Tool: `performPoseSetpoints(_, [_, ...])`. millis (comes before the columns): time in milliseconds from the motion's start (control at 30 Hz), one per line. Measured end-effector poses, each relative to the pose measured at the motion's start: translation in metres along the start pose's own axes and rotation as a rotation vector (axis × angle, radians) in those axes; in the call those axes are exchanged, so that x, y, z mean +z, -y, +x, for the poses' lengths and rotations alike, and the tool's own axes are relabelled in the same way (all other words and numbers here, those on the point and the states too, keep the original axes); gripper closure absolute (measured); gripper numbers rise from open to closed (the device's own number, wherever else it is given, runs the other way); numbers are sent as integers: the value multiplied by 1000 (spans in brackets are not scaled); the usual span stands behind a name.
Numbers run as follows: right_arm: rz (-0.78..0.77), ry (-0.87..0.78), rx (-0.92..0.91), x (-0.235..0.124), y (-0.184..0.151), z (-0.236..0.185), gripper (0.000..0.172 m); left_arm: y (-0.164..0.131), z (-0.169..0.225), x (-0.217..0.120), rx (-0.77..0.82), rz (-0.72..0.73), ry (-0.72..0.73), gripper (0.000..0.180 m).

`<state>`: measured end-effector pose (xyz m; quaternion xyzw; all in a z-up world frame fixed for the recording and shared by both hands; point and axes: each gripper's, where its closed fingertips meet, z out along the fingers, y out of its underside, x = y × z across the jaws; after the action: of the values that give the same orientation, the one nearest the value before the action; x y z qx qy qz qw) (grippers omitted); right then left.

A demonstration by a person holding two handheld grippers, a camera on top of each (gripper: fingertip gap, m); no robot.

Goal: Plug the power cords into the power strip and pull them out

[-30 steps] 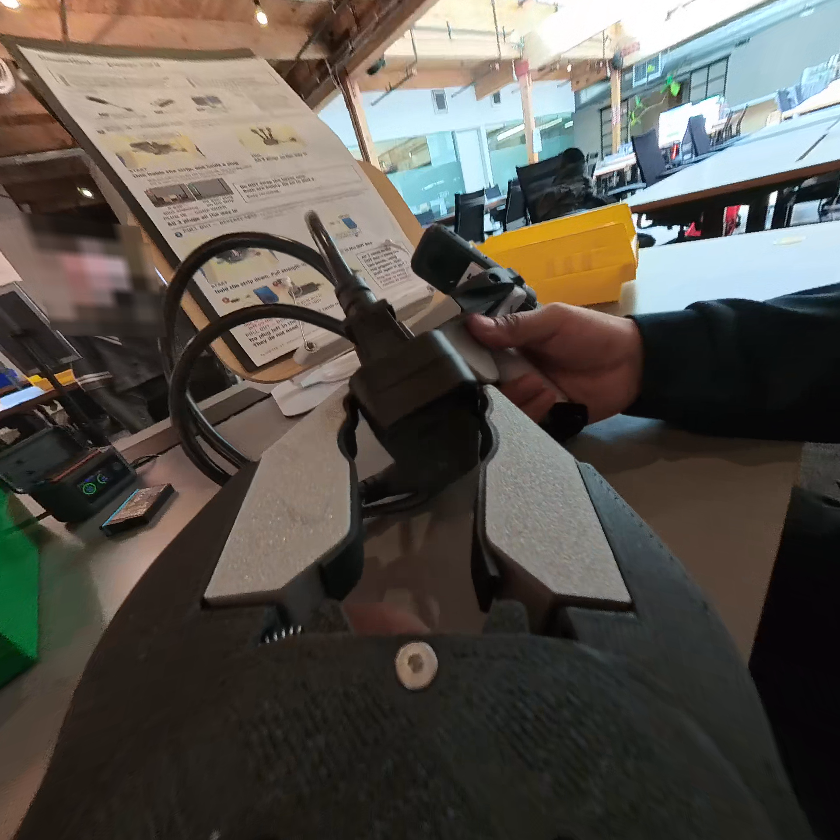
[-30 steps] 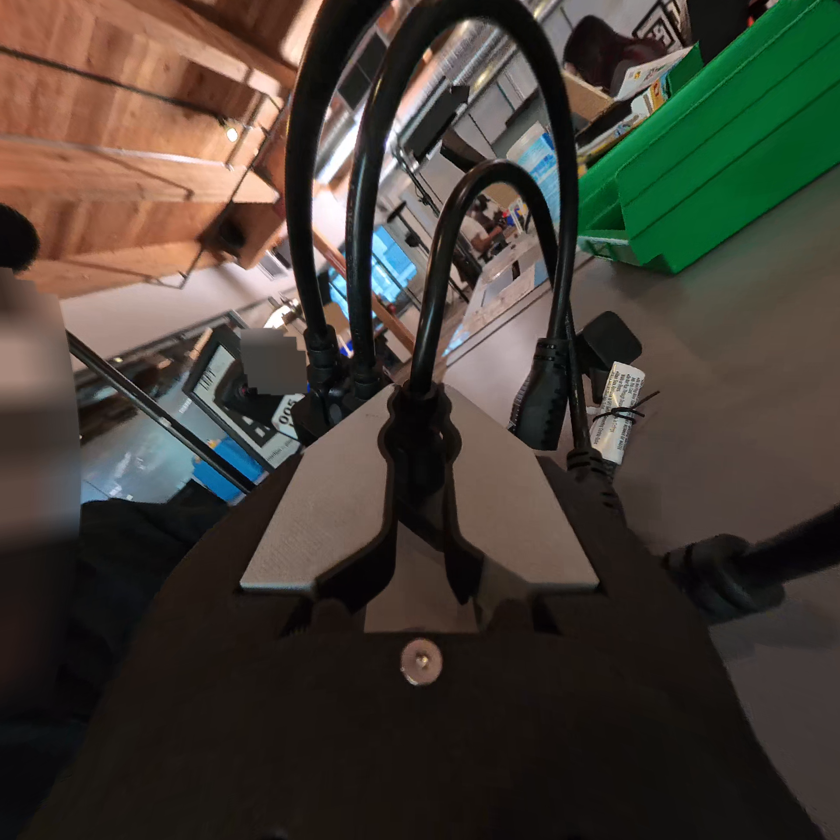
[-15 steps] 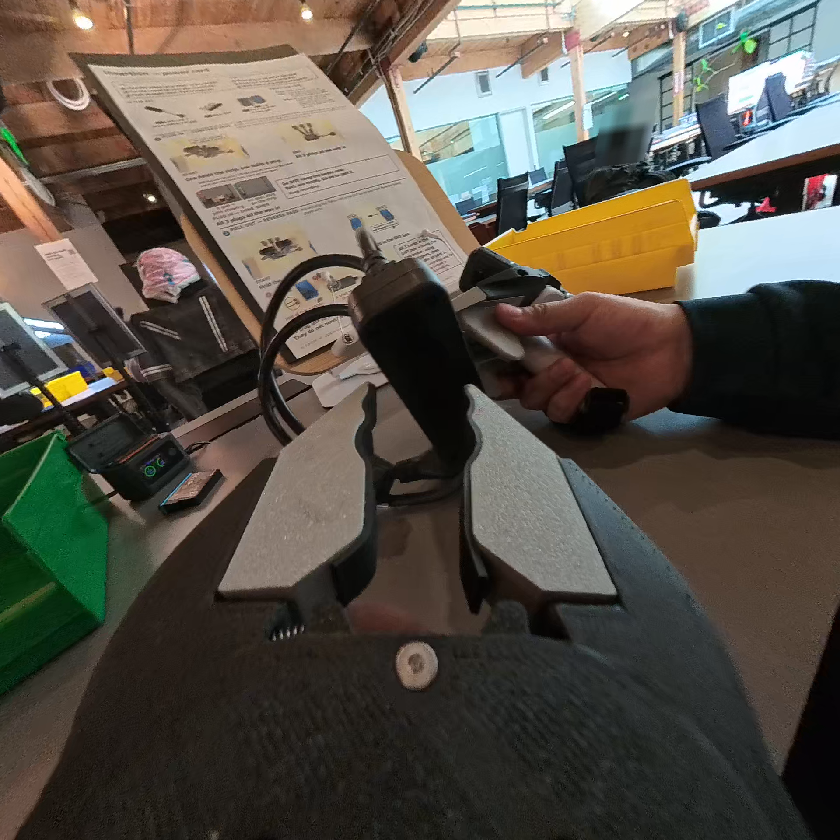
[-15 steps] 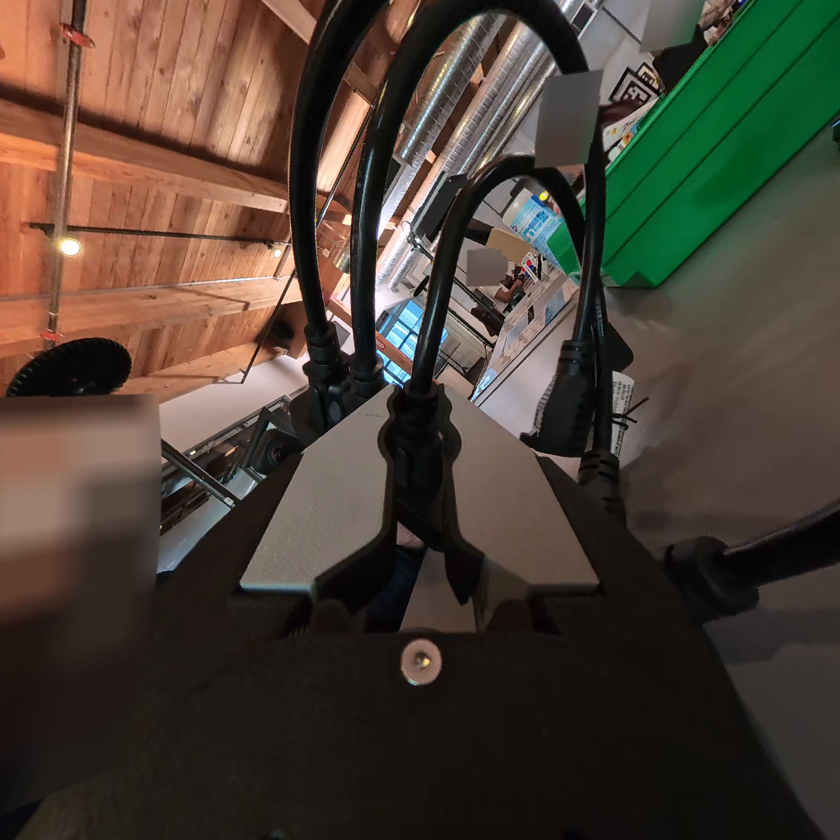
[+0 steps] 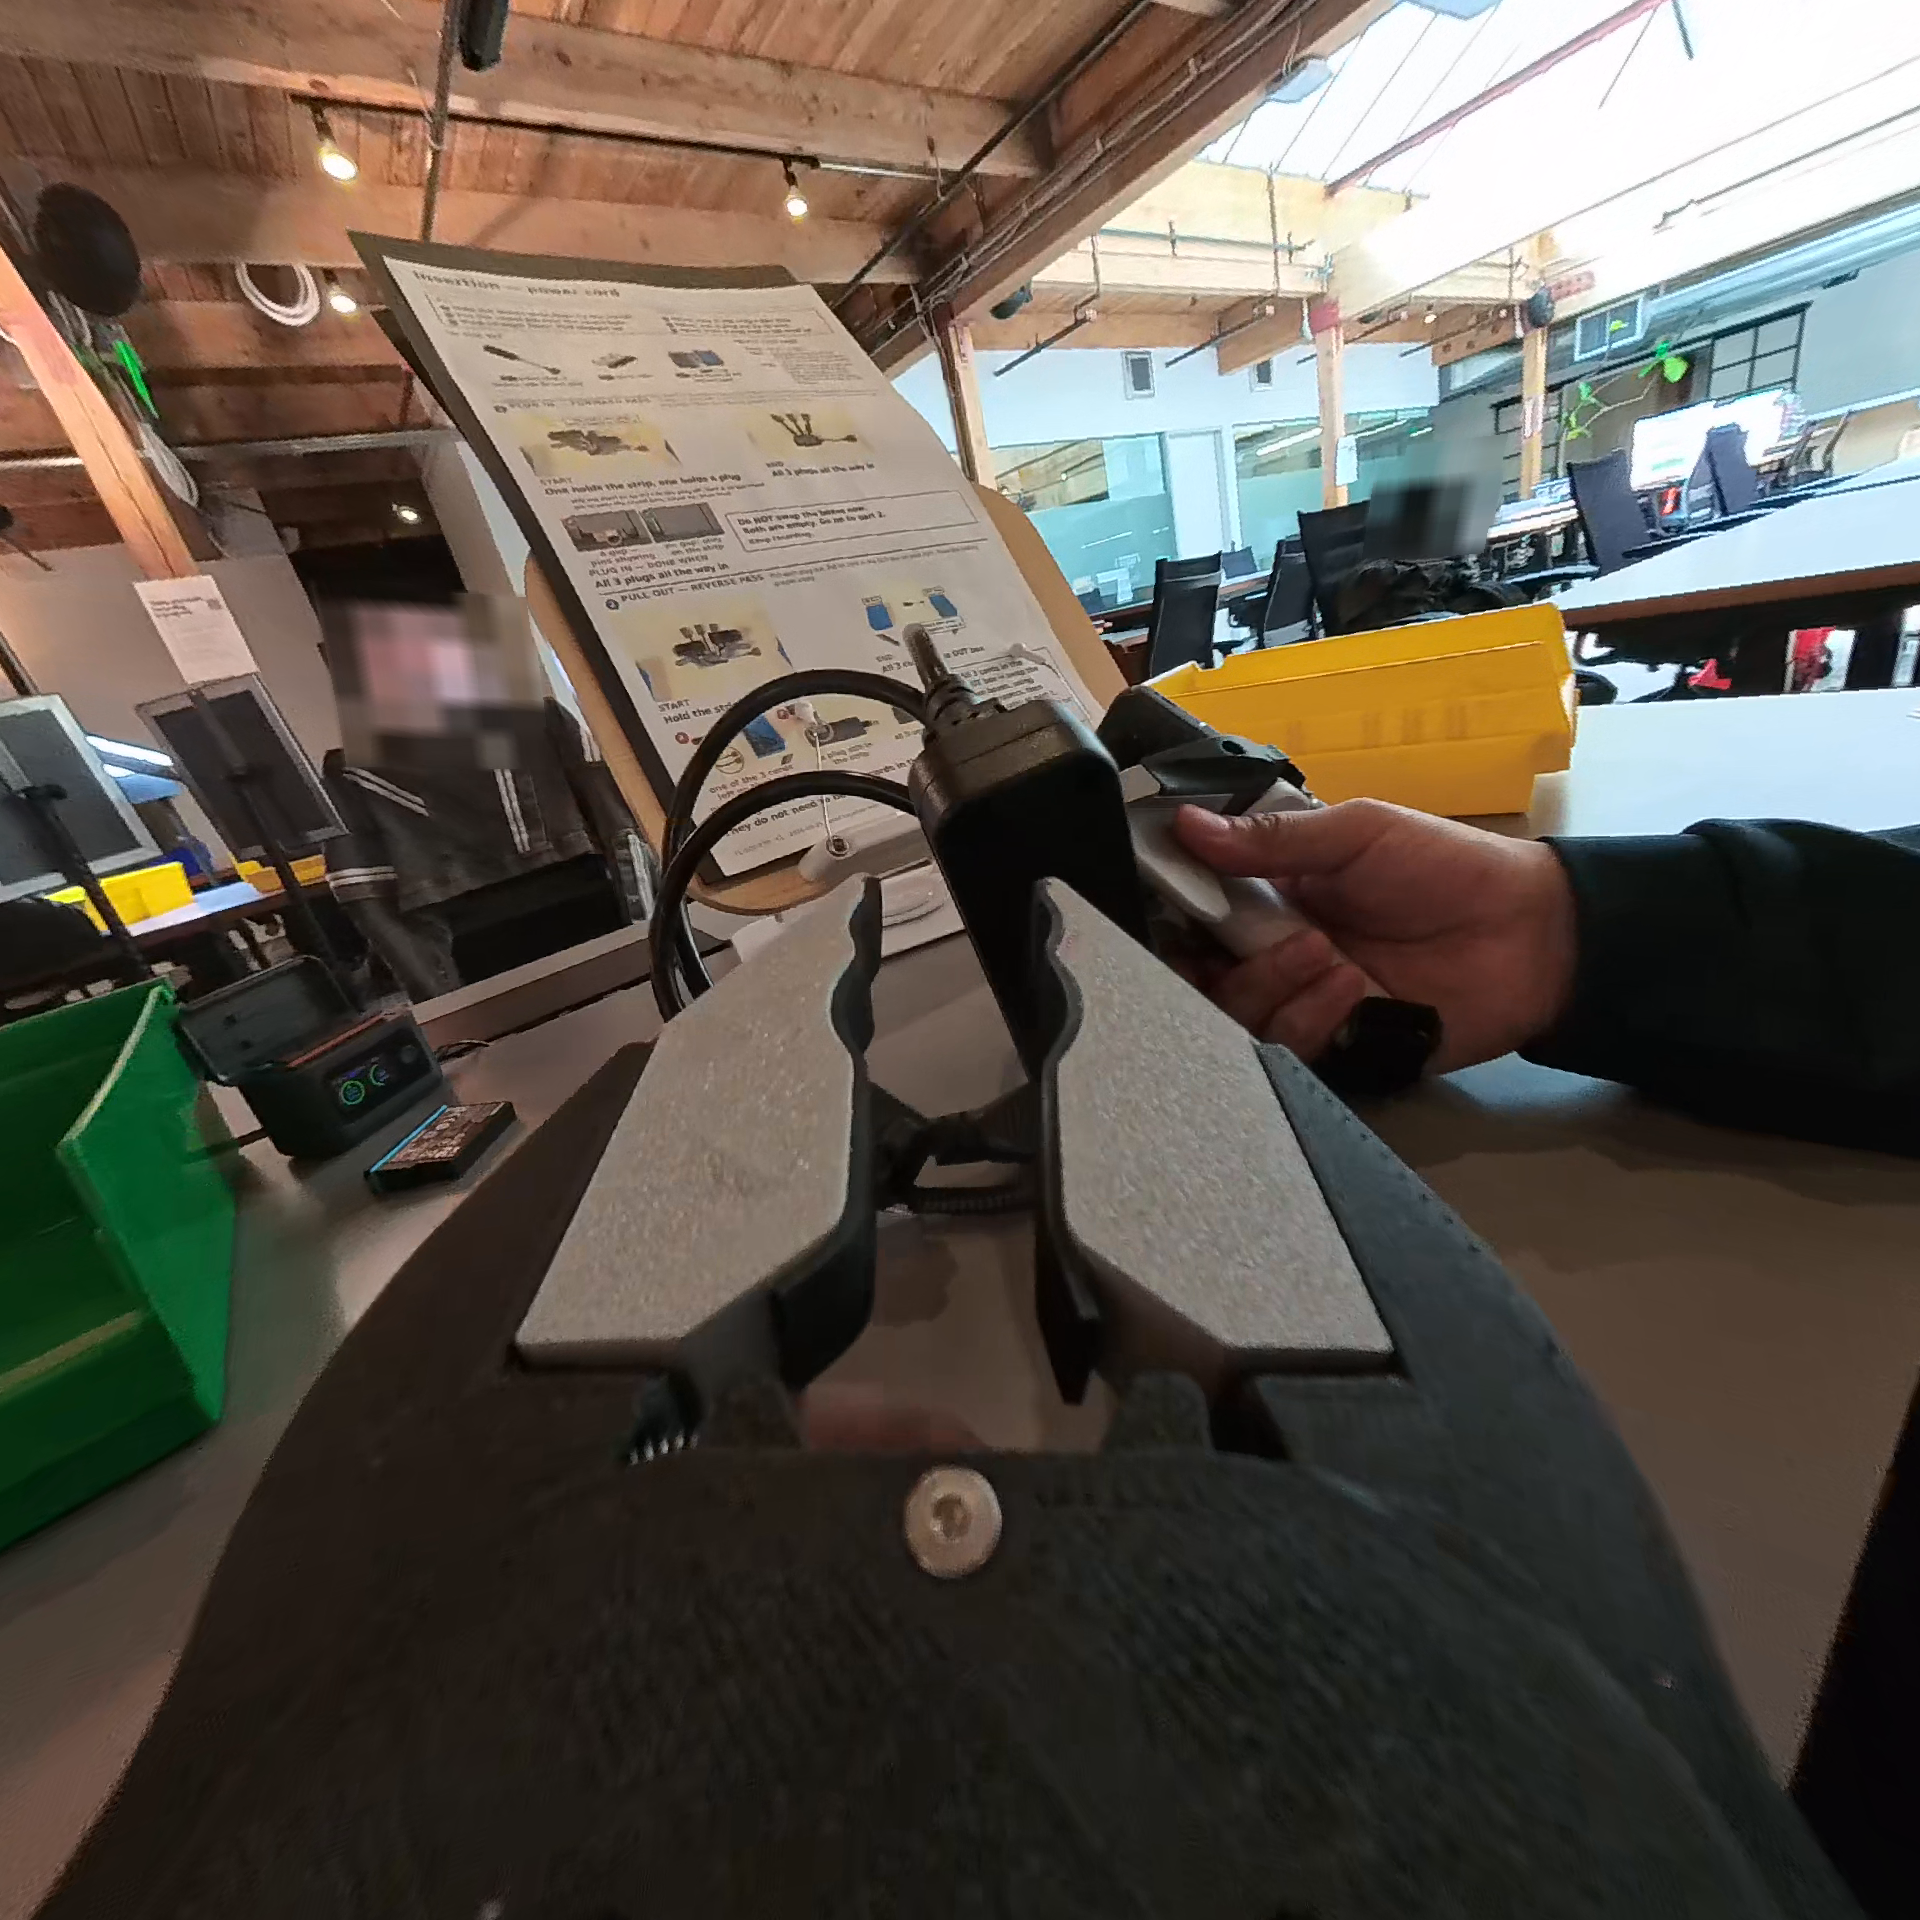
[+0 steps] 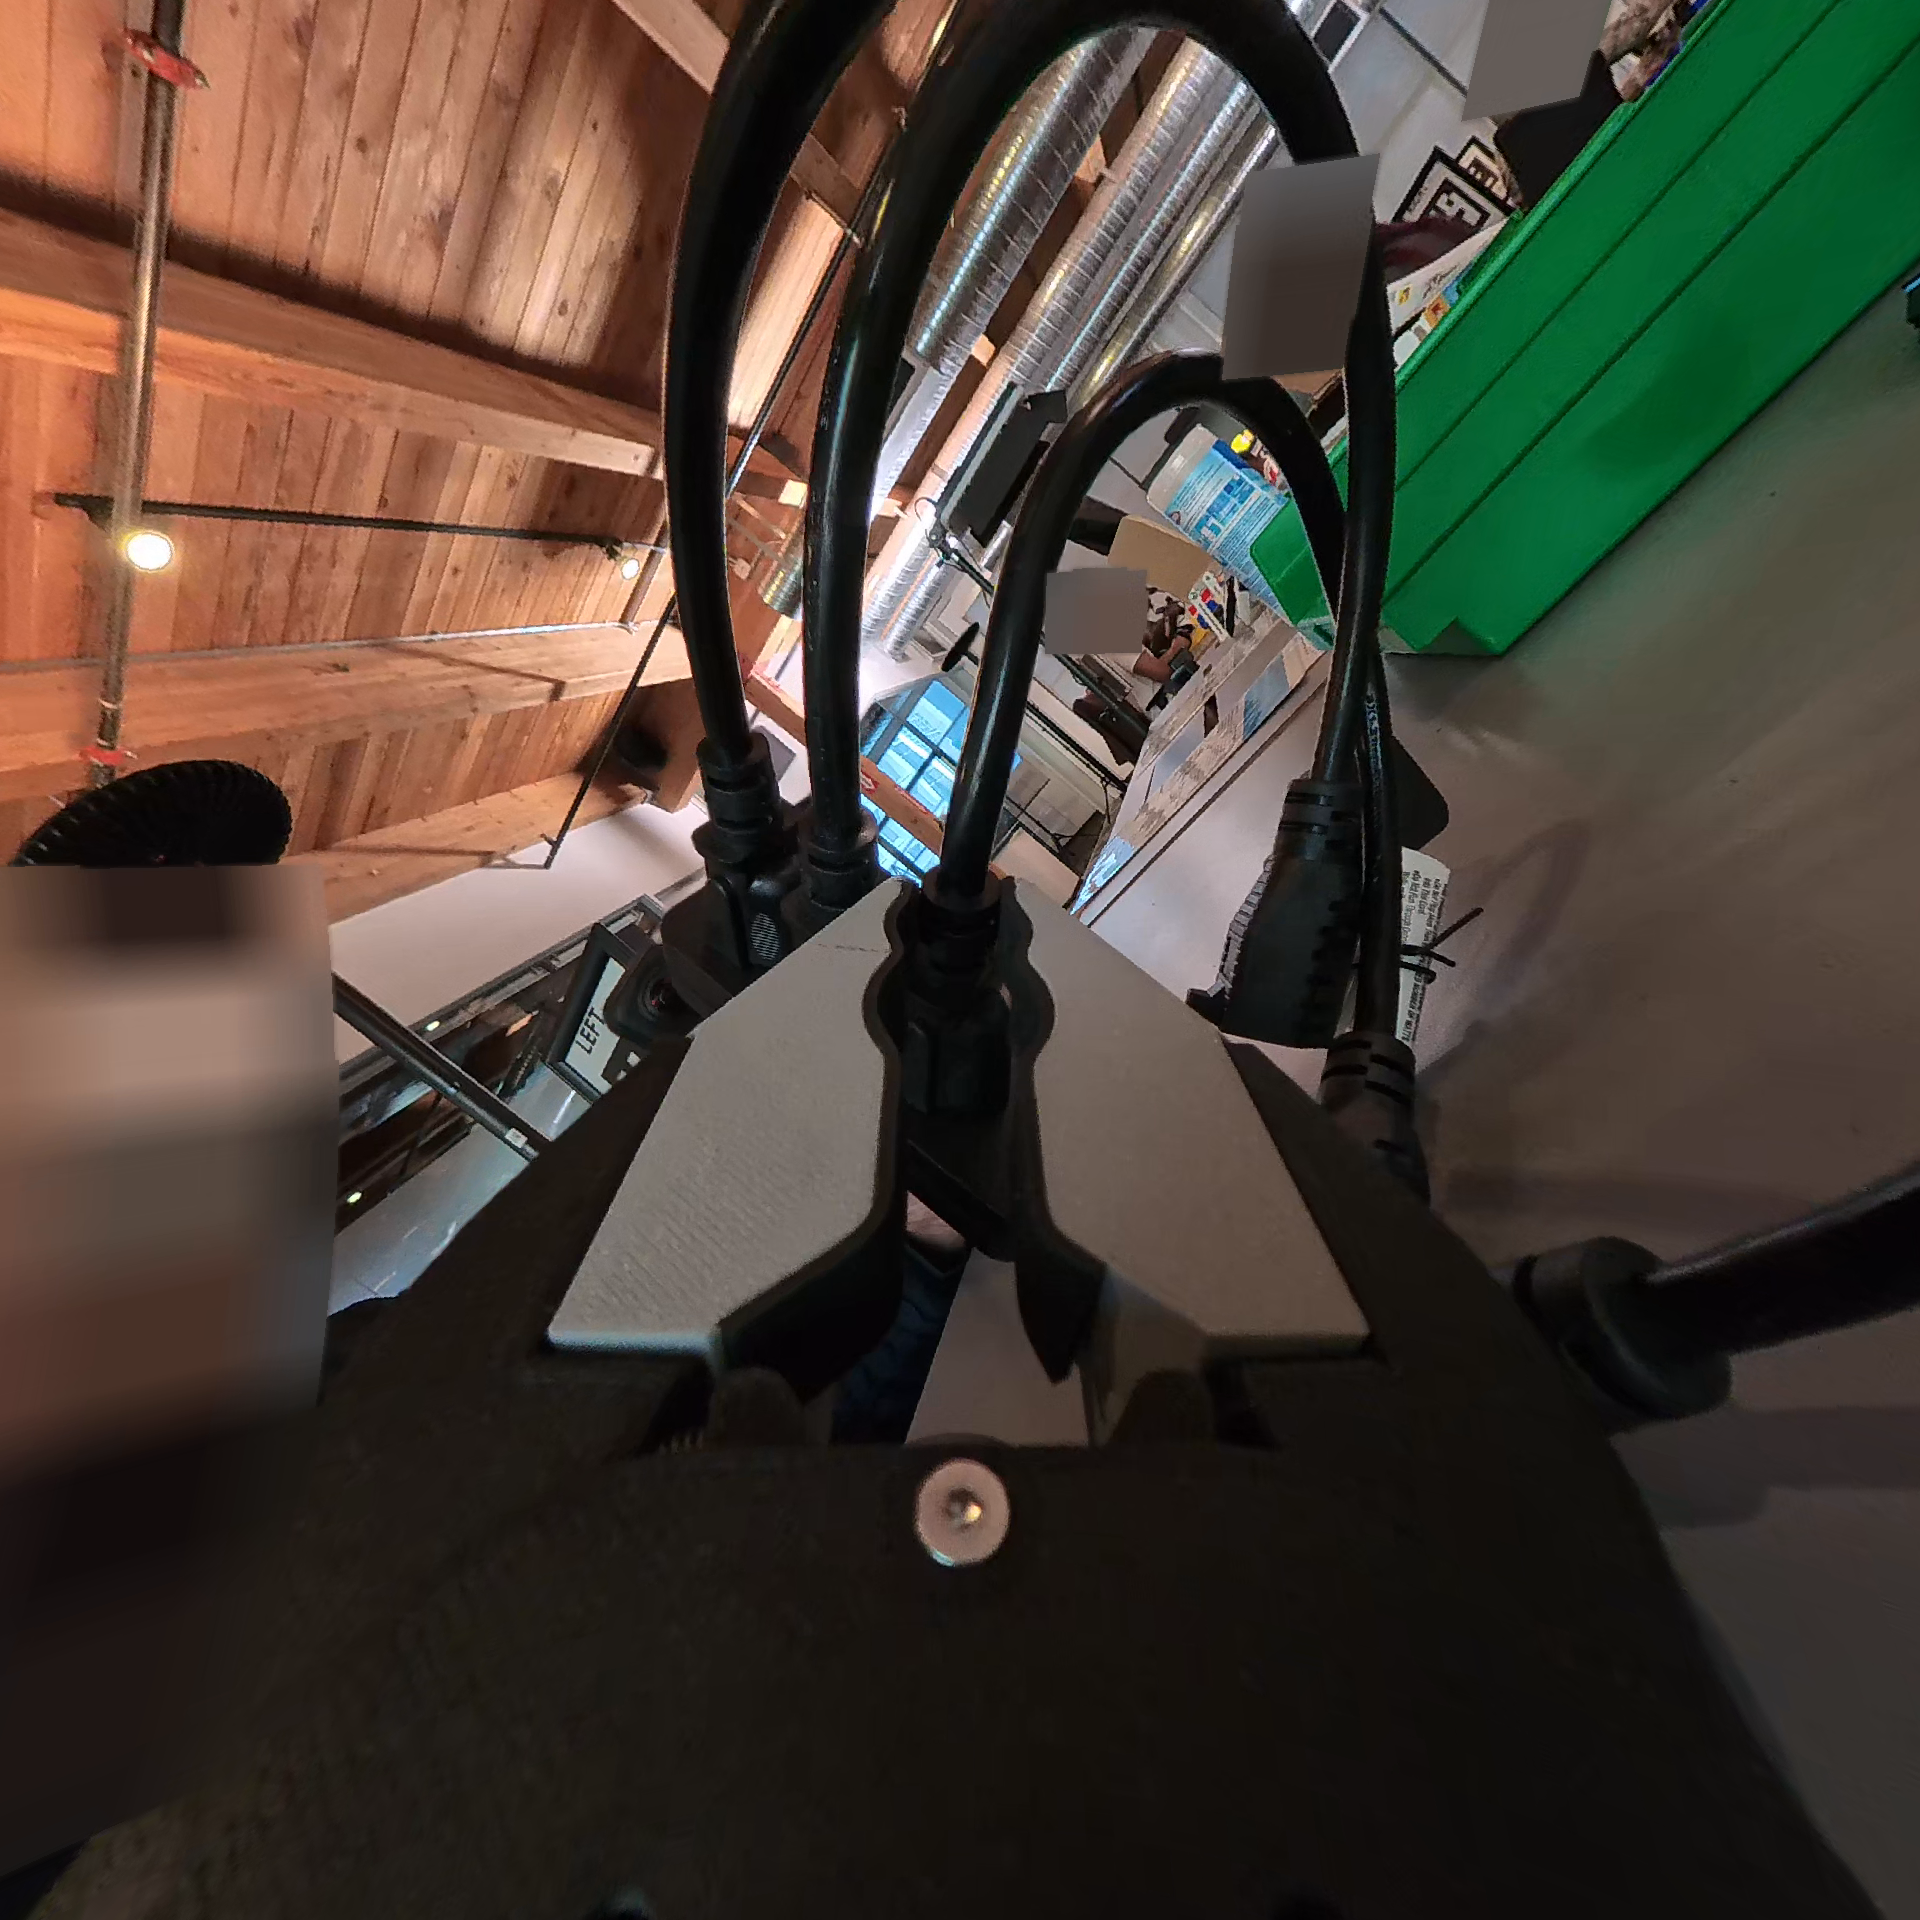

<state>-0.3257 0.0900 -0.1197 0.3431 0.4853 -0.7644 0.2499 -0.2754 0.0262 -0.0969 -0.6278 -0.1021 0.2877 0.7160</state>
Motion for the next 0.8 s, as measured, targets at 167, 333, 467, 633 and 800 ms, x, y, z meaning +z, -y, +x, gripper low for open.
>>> performPoseSetpoints(167, [-27, -5, -31, 4, -5, -2, 160, 1, 3, 0, 34, 2, 0, 153])
performPoseSetpoints(333, [-37, -19, -54, 4, -5, -2, 159, 2, 1, -1, 44, 4, 16, 153])
performPoseSetpoints(467, [-40, -20, -56, 4, -6, -3, 159, 9, -2, -4, 47, 47, 34, 155])
performPoseSetpoints(633, [-39, -29, -65, 3, -5, -2, 159, -2, 3, 2, -5, -8, -20, 151])
performPoseSetpoints(800, [-88, -51, -137, 8, -11, -6, 160, -15, 17, 9, -74, -92, -84, 125])
